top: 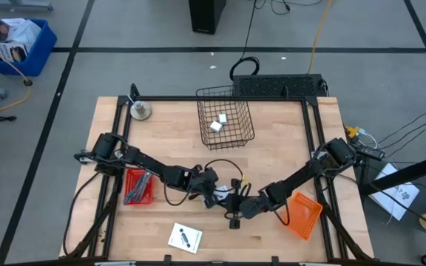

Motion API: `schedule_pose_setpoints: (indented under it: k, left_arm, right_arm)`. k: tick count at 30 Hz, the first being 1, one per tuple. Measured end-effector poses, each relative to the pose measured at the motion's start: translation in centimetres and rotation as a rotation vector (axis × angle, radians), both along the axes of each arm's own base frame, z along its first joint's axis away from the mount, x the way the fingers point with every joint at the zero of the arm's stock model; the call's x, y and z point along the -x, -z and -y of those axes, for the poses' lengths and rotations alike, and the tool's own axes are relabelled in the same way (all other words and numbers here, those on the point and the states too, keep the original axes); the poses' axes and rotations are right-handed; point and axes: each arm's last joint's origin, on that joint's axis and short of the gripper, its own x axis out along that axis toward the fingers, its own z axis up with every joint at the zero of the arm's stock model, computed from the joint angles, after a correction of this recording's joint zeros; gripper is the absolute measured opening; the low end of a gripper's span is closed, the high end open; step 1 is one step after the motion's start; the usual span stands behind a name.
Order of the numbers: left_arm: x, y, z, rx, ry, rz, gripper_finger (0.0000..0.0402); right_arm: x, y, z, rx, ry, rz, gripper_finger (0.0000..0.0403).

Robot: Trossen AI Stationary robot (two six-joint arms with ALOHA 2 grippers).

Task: Pick and place items into bin
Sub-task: Put the right card reader box into the orange basket

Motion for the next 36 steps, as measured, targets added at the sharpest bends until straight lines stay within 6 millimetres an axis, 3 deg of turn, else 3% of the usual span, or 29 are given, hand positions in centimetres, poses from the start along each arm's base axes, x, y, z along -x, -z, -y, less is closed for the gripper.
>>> schedule_pose_setpoints:
  k: [10, 18, 23, 30, 36]
  left_arm:
    - [-0.1, -1.1, 0.1, 0.042, 0.029, 0.033, 0.0004]
    - [-0.1, -1.0, -0.5, 0.035, 0.018, 0.021, 0.0024]
    - [-0.1, -0.9, -0.6, 0.008, 0.005, 0.023, 0.0007]
    - [0.2, -1.0, 0.2, -0.005, 0.074, 0.002, 0.002]
    - [0.9, -1.6, 0.8, -0.049, 0.115, -0.012, 0.0012]
  right_arm:
    - [-0.3, -0.6, 0.5, 0.066, 0.064, 0.048, 0.0]
    - [-0.4, -0.4, 0.8, 0.076, 0.062, 0.036, 0.0]
    - [-0.5, -0.3, 1.0, 0.094, 0.063, 0.025, 0.0]
    - [1.5, -1.1, -0.9, -0.132, 0.06, -0.033, 0.0]
    - [3.1, -0.2, -2.6, -0.291, 0.116, -0.116, 0.0]
